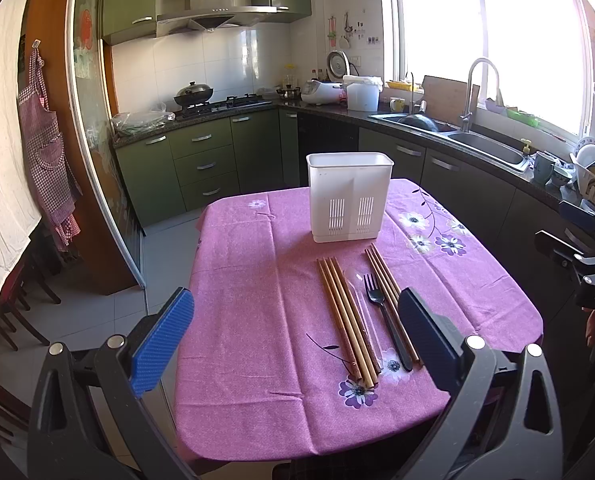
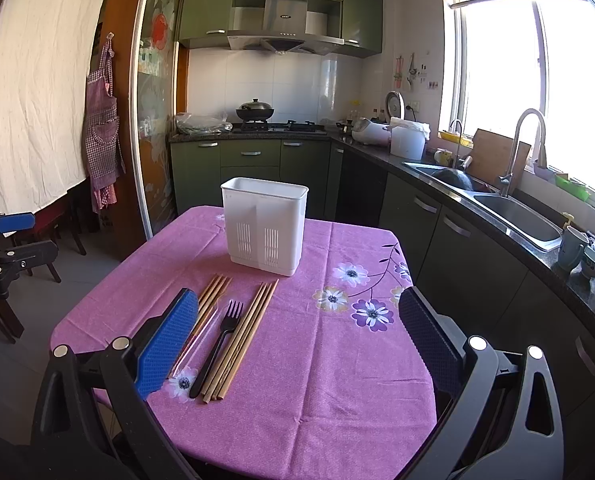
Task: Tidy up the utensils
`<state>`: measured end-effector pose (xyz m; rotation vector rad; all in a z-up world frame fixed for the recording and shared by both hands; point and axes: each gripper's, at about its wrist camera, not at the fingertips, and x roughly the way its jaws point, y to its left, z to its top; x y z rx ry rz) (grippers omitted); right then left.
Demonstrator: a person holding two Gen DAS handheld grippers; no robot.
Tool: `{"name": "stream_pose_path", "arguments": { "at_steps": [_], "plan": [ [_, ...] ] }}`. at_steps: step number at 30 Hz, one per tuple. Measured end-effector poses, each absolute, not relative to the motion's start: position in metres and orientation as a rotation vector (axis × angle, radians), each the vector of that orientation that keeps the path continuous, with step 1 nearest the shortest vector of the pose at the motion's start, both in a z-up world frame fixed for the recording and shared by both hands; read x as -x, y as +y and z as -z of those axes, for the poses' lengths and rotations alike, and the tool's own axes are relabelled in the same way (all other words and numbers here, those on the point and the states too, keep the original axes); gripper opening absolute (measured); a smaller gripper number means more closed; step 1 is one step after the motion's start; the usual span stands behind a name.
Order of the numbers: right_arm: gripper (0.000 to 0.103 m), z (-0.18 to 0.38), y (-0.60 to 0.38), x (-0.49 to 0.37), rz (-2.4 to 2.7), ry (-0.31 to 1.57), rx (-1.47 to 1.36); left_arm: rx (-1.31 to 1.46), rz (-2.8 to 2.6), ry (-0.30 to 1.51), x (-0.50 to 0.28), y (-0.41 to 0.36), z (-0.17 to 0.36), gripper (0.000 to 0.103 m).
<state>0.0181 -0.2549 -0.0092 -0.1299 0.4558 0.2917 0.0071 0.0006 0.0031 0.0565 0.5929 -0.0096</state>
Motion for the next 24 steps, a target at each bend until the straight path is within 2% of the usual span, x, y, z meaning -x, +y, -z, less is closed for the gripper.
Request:
{"name": "stream_pose_path", "arguments": {
  "at_steps": [24],
  "plan": [
    [0.099, 0.007, -0.257, -0.028, -0.291, 0.486, 0.129, -0.059, -0.004, 0.611, -0.015, 0.002, 0.001, 0.097]
  ]
}}
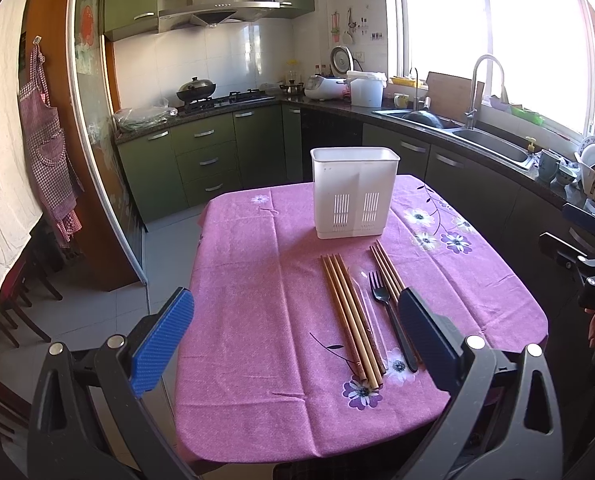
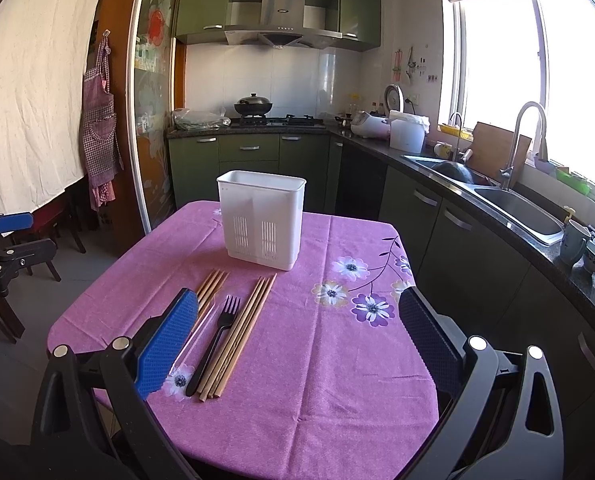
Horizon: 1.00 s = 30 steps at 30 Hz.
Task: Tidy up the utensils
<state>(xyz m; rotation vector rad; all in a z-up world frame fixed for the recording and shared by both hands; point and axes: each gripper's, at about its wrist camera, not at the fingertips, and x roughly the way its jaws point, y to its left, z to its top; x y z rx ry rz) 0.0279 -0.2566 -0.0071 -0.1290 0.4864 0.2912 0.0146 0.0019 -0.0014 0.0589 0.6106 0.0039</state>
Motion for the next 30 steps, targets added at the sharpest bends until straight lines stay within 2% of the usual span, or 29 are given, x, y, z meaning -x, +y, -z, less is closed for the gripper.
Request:
{"name": "stream_pose_path", "arguments": {
  "at_steps": [16, 20, 27, 30],
  "plan": [
    [0.099, -0.009, -0.251, -0.046, -0.324, 0.523, 0.157, -0.044, 0.003, 0.637, -0.033, 0.009, 0.001, 0.097],
    [0.099, -0.011, -0.248, -0.073, -0.396, 0.664, 0.145, -0.029, 0.066, 0.718, -0.055, 0.005, -0.003, 0.097],
    [0.099, 0.007, -0.237, -0.134, -0.422, 0.973, 0.137, -0.013, 0.218, 0.999, -0.114, -0.025, 0.024, 0.096],
    [0.099, 0.016, -0.24, -0.157, -0.422, 1.058, 0.106, 0.008, 0.267, 1.112, -0.137, -0.042, 0.04, 0.083]
  ]
}}
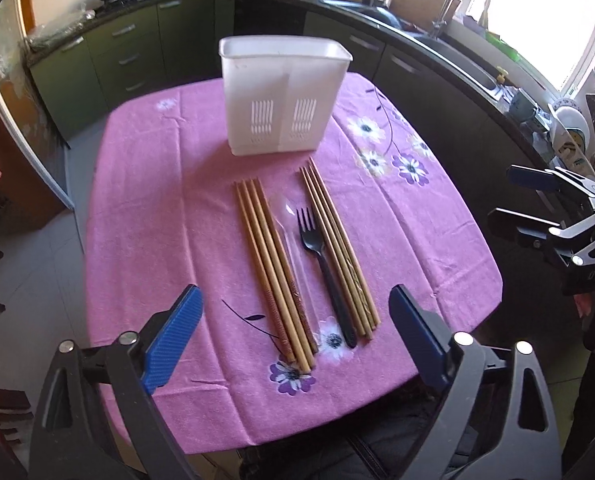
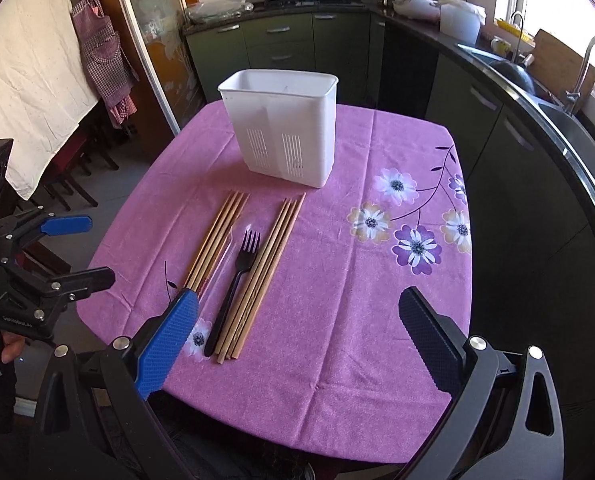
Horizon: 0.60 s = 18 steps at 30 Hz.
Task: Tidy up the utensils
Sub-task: 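Move the left tool to the clear spoon while the right tool approaches the black fork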
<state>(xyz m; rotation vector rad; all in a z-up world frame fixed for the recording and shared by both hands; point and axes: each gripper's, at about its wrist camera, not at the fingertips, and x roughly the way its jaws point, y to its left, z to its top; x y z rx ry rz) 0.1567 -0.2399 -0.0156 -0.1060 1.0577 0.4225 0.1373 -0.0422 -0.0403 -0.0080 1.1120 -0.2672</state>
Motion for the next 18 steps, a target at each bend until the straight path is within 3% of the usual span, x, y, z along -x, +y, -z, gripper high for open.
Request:
{"name": "stream_pose_path", "arguments": {
  "at_steps": [5, 7, 11, 16, 18],
  "plan": [
    [0.09, 0.033, -0.255, -0.183, -0.403, 1.132, 0.037, 0.033, 0.284, 1.262, -0.17, -0.063, 0.073, 0.063],
    [0.08, 0.039, -0.26, -0.188, -0.398, 1.148, 0.027, 0.048, 0.282, 1.305, -0.182, -0.07, 0.085, 0.052],
    [0.071, 0.049, -0.268, -0.192, -0.418, 1.166, 0.015, 0.049, 0.274, 1.364, -0.201, -0.079, 0.106, 0.032],
    [0.051, 0.058, -0.274, -0.193, -0.433, 1.169, 0.015, 0.033, 0.216, 1.407, -0.225, -0.081, 0.129, 0.026],
    [0.05, 0.061, -0.276, -0.193, -0.431, 1.167, 0.015, 0.026, 0.19, 1.416, -0.235, -0.081, 0.137, 0.026]
  ]
}}
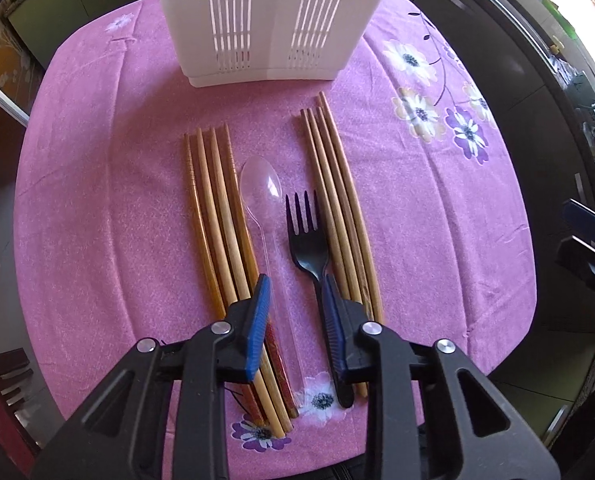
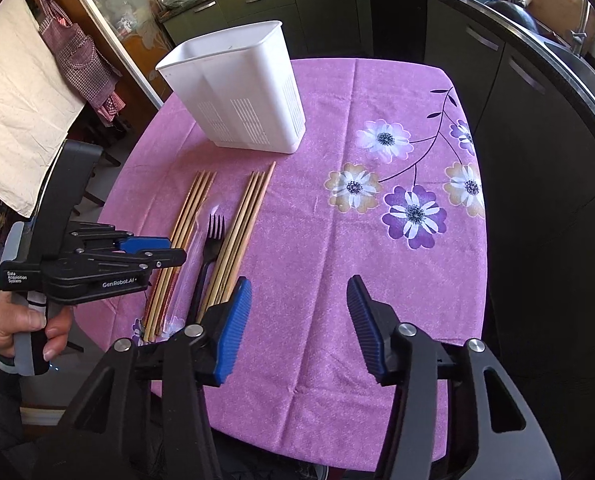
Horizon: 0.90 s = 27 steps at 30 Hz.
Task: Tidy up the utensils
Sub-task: 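Move the left tool to the clear spoon while the right tool approaches the black fork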
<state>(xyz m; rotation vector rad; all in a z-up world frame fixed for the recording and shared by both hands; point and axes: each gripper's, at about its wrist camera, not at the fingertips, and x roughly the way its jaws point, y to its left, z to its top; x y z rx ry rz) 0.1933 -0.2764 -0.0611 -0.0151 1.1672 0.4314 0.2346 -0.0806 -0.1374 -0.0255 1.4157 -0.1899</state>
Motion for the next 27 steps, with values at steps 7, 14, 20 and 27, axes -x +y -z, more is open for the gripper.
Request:
{"name": "stream_pose_path", "arguments": {
  "at_steps": [7, 14, 20, 27],
  "plan": [
    [0.05, 0.07, -0.284, -0.196, -0.437, 1.182, -0.001, 0.013, 0.163, 1.437, -0.253, -0.085, 0.152, 0.023],
    [0.05, 0.073, -0.286, -0.195, -0.447, 1.189, -0.005, -0.015, 0.133, 1.453, -0.267, -0.088, 0.163, 0.017],
    [0.05, 0.077, -0.284, -0.196, -0.445, 1.203, -0.002, -0.052, 0.121, 1.438, -0.274, -0.094, 0.166, 0.015],
    [0.05, 0.074, -0.277, -0.191, -0.444, 1.201, 0.025, -0.088, 0.12, 1.427, -0.271, -0.107, 0.167, 0.01]
  ]
}}
